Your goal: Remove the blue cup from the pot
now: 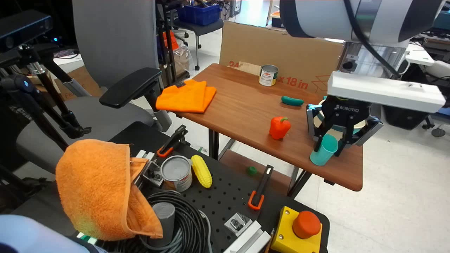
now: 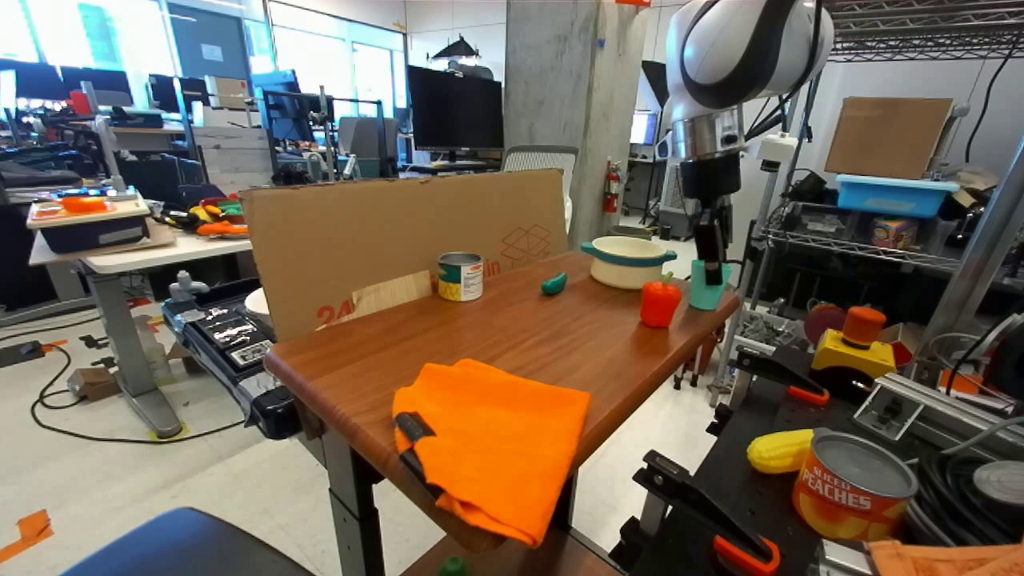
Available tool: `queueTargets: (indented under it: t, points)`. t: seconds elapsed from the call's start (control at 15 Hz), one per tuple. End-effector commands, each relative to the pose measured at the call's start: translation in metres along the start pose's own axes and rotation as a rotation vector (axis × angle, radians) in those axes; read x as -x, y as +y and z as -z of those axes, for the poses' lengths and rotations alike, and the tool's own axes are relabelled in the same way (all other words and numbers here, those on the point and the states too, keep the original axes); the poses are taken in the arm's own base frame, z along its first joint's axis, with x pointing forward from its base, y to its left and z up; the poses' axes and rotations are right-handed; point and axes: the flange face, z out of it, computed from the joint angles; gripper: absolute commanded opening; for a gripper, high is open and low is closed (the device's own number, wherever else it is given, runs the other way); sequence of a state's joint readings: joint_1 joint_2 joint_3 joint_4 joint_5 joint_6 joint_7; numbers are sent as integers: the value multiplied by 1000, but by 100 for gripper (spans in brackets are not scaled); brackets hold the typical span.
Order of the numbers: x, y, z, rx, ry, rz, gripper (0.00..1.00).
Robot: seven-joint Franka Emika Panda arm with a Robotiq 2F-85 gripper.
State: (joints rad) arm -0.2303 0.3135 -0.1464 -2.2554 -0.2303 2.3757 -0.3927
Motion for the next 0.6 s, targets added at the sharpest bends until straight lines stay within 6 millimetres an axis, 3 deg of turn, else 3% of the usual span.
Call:
queueTargets:
  t: [0.0, 0.07, 0.13, 0.4, 0.53]
  points:
    - [-16, 0, -2, 13, 5, -6, 17]
    - [-16, 0, -1, 20, -4, -7, 50]
    - [-16, 1, 1, 19, -12, -13, 68]
    - [5, -4, 21, -10, -80, -19, 96]
    - [24, -9, 50, -37, -63, -31, 100]
